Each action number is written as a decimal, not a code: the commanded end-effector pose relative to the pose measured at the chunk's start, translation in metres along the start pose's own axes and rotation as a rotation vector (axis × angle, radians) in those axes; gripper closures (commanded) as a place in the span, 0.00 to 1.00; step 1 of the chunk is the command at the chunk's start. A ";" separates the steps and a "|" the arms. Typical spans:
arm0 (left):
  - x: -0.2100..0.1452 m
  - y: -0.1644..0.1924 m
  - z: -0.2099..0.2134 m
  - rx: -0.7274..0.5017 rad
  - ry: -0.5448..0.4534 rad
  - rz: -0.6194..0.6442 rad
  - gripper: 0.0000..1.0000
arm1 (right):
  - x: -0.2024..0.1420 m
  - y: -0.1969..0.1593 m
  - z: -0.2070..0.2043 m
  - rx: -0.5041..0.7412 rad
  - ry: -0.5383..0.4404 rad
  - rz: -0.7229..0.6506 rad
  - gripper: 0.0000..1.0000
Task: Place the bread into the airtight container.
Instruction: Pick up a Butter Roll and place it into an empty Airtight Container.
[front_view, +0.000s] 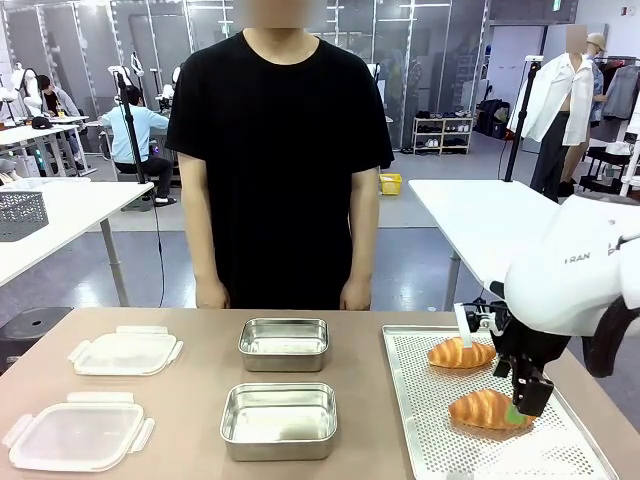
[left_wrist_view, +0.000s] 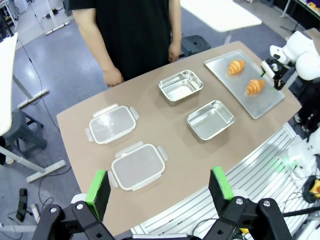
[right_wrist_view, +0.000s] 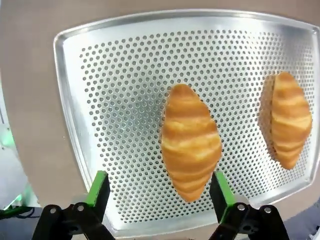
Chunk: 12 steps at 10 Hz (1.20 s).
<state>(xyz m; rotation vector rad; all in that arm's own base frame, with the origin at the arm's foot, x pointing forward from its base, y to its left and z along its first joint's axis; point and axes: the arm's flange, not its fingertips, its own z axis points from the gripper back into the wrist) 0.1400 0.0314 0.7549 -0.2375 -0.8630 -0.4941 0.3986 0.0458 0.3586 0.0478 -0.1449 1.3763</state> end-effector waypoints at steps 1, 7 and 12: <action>0.002 -0.003 0.003 0.000 -0.004 -0.008 0.00 | -0.008 0.009 -0.018 -0.015 -0.010 0.028 0.00; 0.002 -0.003 0.003 0.000 -0.004 -0.008 0.00 | 0.001 -0.012 -0.046 -0.078 0.027 0.040 0.00; 0.002 -0.003 0.003 0.000 -0.004 -0.008 0.00 | 0.000 -0.023 -0.068 -0.040 0.063 0.029 0.00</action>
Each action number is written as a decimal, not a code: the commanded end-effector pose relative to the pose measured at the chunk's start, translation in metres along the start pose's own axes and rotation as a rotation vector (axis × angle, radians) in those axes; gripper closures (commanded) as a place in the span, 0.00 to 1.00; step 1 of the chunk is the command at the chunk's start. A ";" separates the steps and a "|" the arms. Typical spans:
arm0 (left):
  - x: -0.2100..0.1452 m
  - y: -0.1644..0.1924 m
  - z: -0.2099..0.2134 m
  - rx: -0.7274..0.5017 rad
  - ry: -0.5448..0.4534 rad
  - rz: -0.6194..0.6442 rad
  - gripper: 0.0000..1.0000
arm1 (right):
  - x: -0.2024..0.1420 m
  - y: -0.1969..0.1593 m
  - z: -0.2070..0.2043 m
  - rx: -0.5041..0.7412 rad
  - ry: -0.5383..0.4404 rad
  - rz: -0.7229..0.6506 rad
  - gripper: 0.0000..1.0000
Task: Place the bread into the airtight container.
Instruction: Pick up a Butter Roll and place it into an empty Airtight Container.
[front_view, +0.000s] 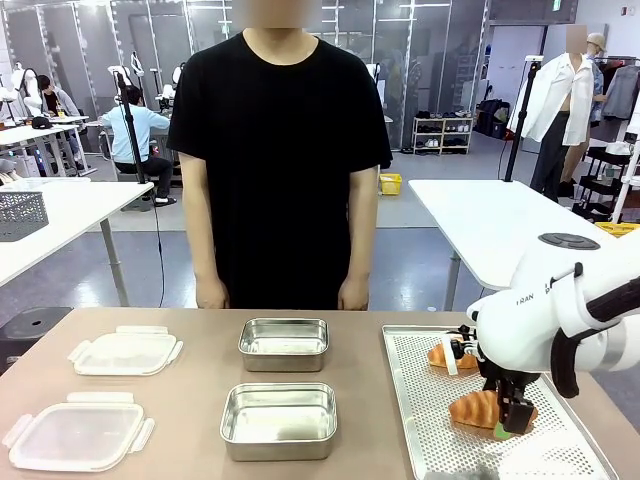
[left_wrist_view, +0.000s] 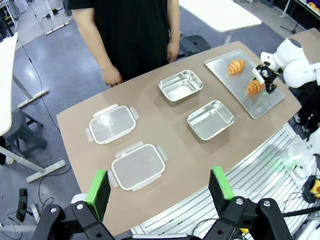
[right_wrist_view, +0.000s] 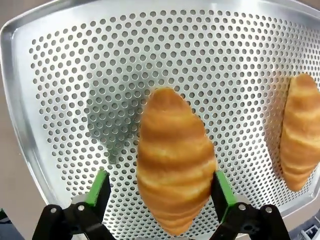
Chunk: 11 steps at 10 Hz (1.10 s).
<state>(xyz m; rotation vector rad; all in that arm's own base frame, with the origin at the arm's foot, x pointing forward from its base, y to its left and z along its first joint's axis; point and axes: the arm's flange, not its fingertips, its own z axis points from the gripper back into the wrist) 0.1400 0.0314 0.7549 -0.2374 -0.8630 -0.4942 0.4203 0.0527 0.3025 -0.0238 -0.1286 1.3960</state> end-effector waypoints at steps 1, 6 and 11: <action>0.002 -0.003 0.003 0.000 -0.004 -0.008 0.00 | -0.003 -0.006 -0.015 0.006 0.011 0.000 0.00; 0.002 -0.003 0.003 0.000 -0.004 -0.008 0.00 | -0.002 -0.011 -0.017 -0.007 0.014 -0.005 0.30; 0.002 -0.003 0.003 0.000 -0.004 -0.008 0.00 | 0.006 -0.012 0.014 0.004 0.004 -0.042 0.64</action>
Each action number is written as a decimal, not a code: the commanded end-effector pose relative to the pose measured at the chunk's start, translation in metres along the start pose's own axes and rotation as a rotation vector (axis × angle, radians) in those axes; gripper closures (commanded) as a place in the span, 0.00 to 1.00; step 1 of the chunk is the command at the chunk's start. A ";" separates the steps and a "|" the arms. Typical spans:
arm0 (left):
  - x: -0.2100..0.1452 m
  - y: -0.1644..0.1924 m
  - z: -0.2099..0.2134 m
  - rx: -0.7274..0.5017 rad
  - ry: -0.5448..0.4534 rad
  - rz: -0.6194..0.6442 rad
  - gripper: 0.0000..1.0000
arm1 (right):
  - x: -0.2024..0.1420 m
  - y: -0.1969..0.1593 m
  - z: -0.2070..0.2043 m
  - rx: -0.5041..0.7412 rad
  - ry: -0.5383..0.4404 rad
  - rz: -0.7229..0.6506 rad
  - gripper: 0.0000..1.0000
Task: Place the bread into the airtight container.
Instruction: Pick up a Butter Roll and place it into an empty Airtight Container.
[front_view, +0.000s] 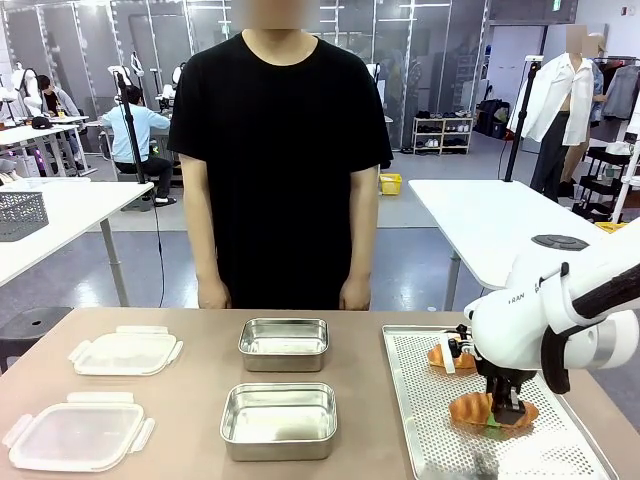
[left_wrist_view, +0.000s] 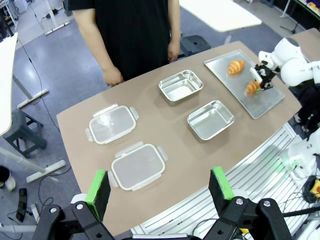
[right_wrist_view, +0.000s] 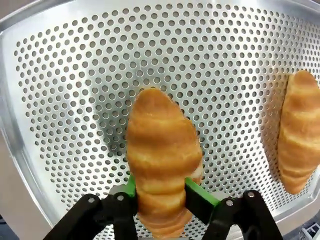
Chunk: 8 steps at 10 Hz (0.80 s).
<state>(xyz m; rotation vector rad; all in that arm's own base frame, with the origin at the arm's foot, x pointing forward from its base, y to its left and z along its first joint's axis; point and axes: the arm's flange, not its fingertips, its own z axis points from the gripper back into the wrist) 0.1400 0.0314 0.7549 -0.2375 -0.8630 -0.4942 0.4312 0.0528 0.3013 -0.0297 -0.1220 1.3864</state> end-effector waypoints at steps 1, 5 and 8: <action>0.002 -0.003 0.003 0.000 -0.004 -0.008 0.00 | 0.012 -0.003 0.051 0.006 -0.012 -0.031 0.64; 0.002 -0.003 0.003 0.000 -0.004 -0.008 0.00 | 0.069 -0.002 0.141 -0.022 -0.010 -0.106 0.64; 0.002 -0.003 0.003 0.000 -0.004 -0.008 0.00 | 0.142 0.023 0.157 -0.027 -0.005 -0.121 0.64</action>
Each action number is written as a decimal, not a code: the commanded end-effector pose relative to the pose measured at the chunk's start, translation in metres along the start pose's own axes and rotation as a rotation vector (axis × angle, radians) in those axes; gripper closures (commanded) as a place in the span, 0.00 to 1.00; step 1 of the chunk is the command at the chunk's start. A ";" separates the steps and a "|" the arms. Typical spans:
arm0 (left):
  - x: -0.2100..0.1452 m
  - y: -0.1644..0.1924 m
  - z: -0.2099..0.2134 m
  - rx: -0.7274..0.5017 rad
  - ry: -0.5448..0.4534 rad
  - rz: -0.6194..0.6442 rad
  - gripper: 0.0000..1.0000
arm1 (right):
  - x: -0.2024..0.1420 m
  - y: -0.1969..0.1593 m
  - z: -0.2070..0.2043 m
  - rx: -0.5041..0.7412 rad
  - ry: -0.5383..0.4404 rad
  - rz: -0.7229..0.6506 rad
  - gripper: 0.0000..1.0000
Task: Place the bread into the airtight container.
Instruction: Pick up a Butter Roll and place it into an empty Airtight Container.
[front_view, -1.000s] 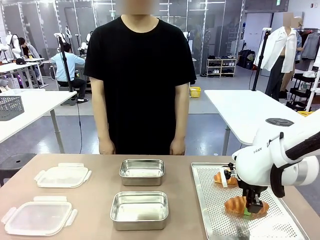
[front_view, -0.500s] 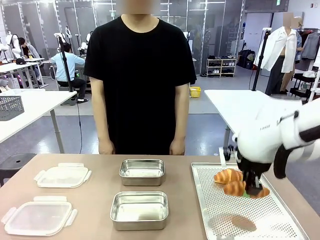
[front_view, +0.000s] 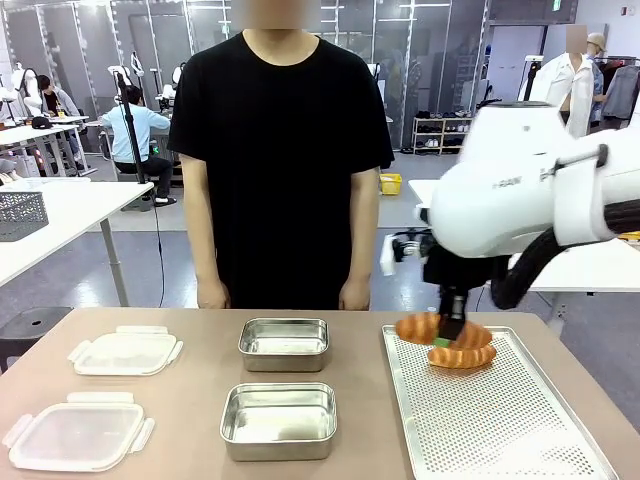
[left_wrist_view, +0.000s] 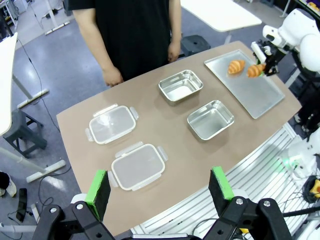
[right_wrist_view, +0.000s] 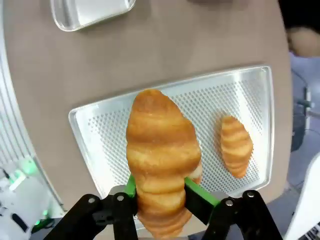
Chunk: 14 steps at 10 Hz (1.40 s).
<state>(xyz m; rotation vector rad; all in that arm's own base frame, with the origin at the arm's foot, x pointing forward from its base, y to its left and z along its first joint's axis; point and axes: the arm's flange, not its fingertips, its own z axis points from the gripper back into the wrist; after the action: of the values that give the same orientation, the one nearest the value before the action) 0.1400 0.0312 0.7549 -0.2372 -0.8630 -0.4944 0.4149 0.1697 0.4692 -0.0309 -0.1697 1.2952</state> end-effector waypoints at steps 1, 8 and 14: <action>0.002 -0.003 0.003 0.000 -0.004 -0.008 0.00 | 0.047 0.018 -0.011 -0.012 0.027 -0.023 0.64; 0.002 -0.003 0.003 0.000 -0.004 -0.008 0.00 | 0.167 0.082 -0.050 0.003 0.036 0.054 0.64; 0.002 -0.003 0.003 0.000 -0.004 -0.008 0.00 | 0.208 0.106 -0.097 0.076 -0.043 0.108 0.64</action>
<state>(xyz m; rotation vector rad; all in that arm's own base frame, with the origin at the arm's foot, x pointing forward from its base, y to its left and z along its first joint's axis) 0.1399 0.0310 0.7550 -0.2369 -0.8629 -0.4949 0.3810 0.4017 0.3951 0.0230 -0.1304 1.4289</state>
